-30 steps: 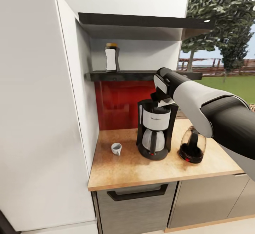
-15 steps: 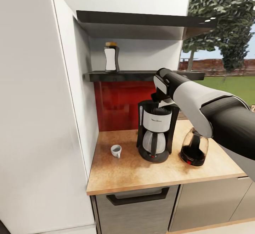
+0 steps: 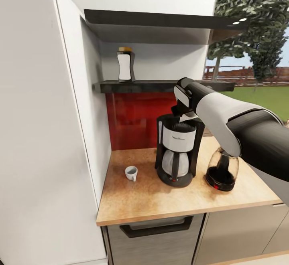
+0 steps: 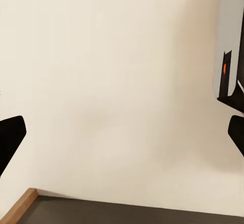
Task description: Set up a coffee station on the kitchen countertop: keep the coffee maker on the countertop, move the bottle of coffee from the kitchen shelf to the counter next to the coffee maker, place a paper coffee filter on top of the coffee maker, put the saucer next to the coffee maker with the coffee cup on the saucer, and place the electric kettle next to the coffee maker.
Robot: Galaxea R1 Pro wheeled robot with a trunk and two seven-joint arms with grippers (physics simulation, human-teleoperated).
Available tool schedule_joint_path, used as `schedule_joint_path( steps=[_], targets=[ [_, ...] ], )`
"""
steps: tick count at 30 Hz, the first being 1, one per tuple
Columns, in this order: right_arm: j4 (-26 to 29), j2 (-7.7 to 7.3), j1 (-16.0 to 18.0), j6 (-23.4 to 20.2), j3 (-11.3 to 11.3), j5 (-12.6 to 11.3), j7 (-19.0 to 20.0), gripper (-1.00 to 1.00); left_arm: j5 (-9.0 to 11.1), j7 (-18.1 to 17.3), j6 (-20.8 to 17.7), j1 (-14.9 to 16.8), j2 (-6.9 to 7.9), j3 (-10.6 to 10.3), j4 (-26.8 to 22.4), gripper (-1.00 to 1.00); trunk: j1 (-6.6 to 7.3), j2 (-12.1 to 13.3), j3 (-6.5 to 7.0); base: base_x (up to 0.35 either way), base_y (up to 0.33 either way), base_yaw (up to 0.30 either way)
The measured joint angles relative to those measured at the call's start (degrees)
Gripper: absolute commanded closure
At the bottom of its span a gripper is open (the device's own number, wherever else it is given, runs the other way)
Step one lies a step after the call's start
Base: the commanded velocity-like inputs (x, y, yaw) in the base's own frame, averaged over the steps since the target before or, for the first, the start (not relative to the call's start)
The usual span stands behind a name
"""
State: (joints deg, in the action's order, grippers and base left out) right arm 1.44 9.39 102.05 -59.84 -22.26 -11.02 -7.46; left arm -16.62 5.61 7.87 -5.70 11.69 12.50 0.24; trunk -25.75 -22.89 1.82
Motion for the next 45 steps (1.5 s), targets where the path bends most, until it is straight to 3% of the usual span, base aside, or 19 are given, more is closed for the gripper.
schedule_joint_path(
  steps=[45],
  targets=[
    [0.0, -0.08, -2.5, 0.0, 0.0, 0.0, 0.0, 1.00, 0.0, 0.0, 0.0, 0.0, 0.08, 0.0, 0.0, -1.00, -0.01, 0.0, 0.00, 0.004, 0.013, 0.000]
  ],
)
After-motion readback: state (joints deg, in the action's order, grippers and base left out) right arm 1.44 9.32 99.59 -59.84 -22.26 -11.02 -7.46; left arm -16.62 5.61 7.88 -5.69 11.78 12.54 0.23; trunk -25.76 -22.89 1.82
